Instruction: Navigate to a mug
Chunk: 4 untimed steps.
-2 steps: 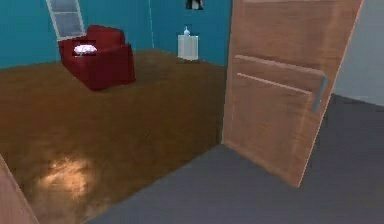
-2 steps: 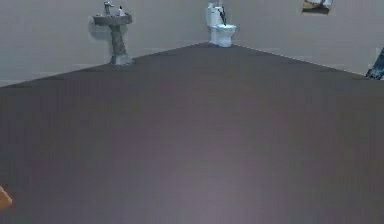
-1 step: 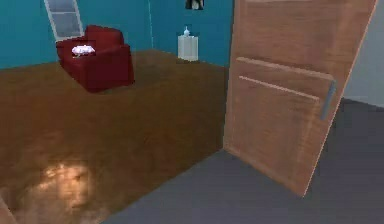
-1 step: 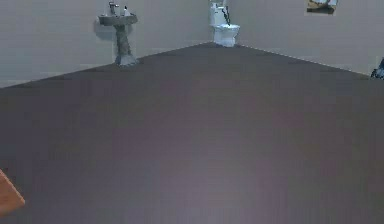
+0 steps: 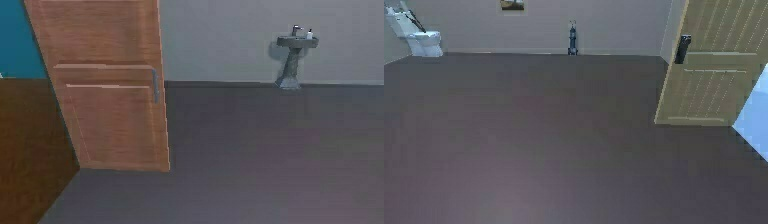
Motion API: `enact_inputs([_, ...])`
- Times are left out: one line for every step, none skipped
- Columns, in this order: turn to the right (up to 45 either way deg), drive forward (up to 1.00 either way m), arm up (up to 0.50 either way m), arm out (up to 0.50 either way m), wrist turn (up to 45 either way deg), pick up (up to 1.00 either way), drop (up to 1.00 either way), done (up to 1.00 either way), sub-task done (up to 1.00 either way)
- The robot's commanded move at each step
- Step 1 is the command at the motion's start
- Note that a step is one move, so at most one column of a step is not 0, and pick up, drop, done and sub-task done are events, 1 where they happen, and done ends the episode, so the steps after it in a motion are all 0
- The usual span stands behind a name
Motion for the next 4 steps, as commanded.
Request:
enact_inputs([3.0,0.00,0.00,0.00,0.0,0.00,0.00,0.00,0.00])
enact_inputs([0.0,0.35,0.00,0.00,0.0,0.00,0.00,0.00,0.00])
enact_inputs([-45.0,0.00,0.00,0.00,0.0,0.00,0.00,0.00,0.00])
enact_inputs([-42.0,0.00,0.00,0.00,0.0,0.00,0.00,0.00,0.00])
